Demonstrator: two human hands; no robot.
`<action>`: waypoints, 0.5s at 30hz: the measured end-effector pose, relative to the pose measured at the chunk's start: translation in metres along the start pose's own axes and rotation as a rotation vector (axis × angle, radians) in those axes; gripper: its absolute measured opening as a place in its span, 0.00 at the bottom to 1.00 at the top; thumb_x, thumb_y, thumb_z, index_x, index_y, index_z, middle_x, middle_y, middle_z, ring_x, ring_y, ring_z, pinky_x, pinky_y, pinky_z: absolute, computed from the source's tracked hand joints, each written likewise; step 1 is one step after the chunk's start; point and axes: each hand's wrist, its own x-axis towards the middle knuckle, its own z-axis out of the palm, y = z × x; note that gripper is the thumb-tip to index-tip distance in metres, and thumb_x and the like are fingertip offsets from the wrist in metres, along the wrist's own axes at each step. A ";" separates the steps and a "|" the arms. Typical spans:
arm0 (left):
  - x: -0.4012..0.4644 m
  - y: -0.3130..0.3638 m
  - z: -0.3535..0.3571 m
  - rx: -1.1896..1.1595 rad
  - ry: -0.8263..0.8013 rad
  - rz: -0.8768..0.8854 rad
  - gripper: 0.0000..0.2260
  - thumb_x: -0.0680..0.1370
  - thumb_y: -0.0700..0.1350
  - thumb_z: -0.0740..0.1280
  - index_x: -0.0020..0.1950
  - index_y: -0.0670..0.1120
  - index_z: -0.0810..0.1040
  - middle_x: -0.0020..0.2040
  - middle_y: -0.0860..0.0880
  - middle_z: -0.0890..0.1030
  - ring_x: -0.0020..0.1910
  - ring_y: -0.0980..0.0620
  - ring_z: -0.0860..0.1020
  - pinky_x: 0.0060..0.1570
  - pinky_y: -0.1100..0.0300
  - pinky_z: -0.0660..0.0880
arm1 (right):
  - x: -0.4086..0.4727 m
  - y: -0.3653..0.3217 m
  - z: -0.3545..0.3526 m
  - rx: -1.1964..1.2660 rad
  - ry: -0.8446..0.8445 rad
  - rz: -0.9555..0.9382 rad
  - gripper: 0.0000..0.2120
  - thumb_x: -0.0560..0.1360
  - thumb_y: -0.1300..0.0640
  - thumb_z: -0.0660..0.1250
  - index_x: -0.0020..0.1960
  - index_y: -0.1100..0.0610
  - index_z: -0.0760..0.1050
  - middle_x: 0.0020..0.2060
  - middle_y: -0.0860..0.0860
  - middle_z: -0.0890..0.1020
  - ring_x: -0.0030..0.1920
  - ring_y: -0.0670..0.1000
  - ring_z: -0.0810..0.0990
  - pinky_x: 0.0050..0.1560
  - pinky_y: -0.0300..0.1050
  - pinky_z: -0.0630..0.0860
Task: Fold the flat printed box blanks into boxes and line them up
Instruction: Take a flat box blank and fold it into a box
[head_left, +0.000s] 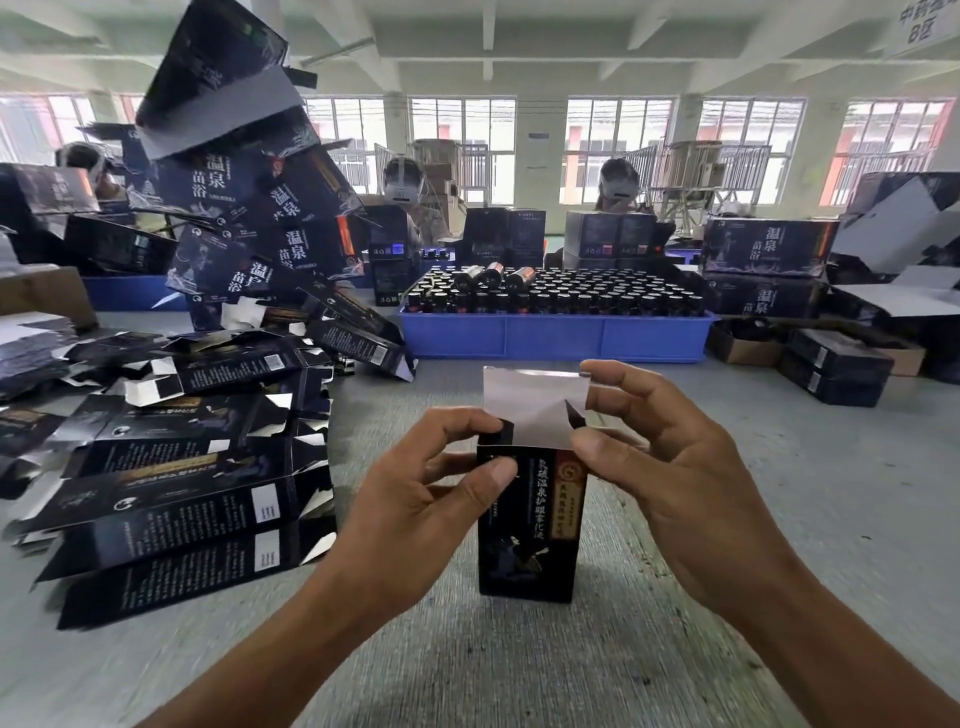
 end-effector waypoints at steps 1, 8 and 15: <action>0.000 0.000 0.000 -0.001 -0.001 0.000 0.11 0.76 0.48 0.70 0.57 0.59 0.77 0.58 0.55 0.83 0.58 0.52 0.82 0.50 0.64 0.79 | 0.001 0.000 0.000 0.006 -0.006 0.012 0.20 0.68 0.52 0.75 0.58 0.38 0.80 0.58 0.42 0.83 0.57 0.48 0.84 0.50 0.41 0.81; -0.001 0.002 0.001 -0.020 0.004 -0.002 0.11 0.76 0.47 0.70 0.56 0.58 0.78 0.56 0.55 0.84 0.56 0.54 0.82 0.49 0.65 0.78 | 0.000 -0.004 0.000 0.050 -0.018 0.037 0.18 0.65 0.55 0.75 0.53 0.44 0.82 0.54 0.48 0.85 0.54 0.51 0.85 0.48 0.36 0.80; -0.002 0.005 0.000 -0.064 -0.027 -0.017 0.10 0.75 0.45 0.70 0.55 0.56 0.79 0.54 0.52 0.84 0.55 0.53 0.82 0.48 0.65 0.79 | 0.004 -0.007 -0.003 0.244 -0.012 0.154 0.18 0.59 0.61 0.78 0.47 0.49 0.83 0.45 0.50 0.85 0.48 0.53 0.85 0.49 0.46 0.80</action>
